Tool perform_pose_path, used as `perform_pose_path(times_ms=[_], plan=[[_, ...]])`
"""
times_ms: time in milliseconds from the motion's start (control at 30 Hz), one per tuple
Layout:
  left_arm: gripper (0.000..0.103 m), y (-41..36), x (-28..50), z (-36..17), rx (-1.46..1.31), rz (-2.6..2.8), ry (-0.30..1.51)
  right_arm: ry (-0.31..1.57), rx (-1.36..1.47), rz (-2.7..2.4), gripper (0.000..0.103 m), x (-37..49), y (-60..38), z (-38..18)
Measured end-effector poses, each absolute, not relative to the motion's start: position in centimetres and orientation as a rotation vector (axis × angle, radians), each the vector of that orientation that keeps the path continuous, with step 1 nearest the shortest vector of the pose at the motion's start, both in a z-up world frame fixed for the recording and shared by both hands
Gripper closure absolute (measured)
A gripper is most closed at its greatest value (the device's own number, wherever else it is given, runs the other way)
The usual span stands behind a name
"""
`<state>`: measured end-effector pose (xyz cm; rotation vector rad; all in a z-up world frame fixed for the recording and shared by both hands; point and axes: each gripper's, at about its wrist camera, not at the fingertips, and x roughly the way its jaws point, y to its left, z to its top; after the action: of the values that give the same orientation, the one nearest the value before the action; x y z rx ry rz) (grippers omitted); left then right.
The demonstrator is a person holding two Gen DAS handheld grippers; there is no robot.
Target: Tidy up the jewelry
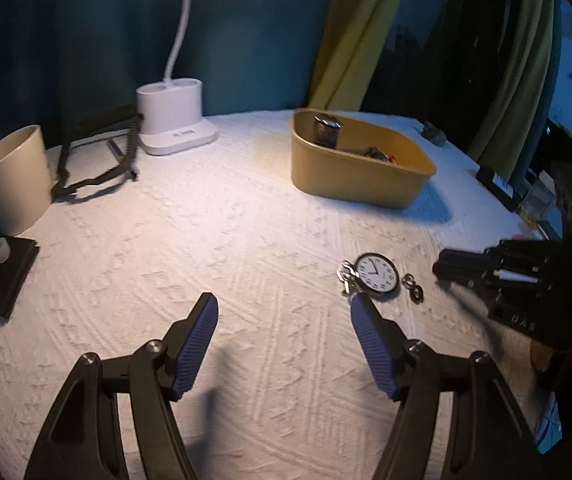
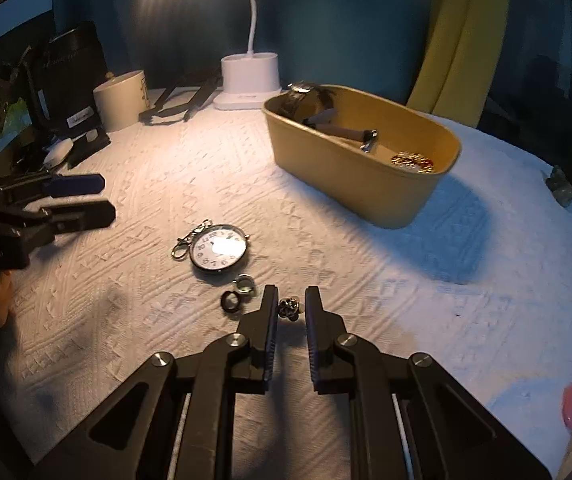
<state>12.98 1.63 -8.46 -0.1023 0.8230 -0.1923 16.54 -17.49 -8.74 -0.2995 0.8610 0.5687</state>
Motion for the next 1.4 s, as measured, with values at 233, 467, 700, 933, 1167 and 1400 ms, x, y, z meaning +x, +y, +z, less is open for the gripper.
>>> perform_pose_path(times_ms=[233, 467, 700, 933, 1167, 1400], plan=[[0.034, -1.1, 14.1, -9.4, -0.043, -0.242, 0.875, 0.840, -0.268, 0.541, 0.091, 17.0, -19.9, -8.0], [0.034, -4.0, 15.8, -9.8, 0.058, -0.287, 0.904, 0.824, -0.231, 0.502, 0.091, 17.9, -22.6, -7.5], [0.034, -6.0, 17.6, -10.3, 0.135, -0.297, 0.911, 0.820, -0.201, 0.474, 0.091, 18.5, -24.5, -7.4], [0.035, -6.3, 18.8, -10.2, 0.153, -0.322, 0.901, 0.822, -0.178, 0.457, 0.091, 19.0, -25.5, -7.5], [0.059, -6.8, 18.7, -10.0, 0.170, -0.353, 0.880, 0.813, -0.173, 0.455, 0.091, 18.9, -25.7, -7.3], [0.059, -6.6, 18.0, -9.6, 0.162, -0.346, 0.861, 0.794, -0.176, 0.451, 0.091, 18.3, -25.7, -6.7]])
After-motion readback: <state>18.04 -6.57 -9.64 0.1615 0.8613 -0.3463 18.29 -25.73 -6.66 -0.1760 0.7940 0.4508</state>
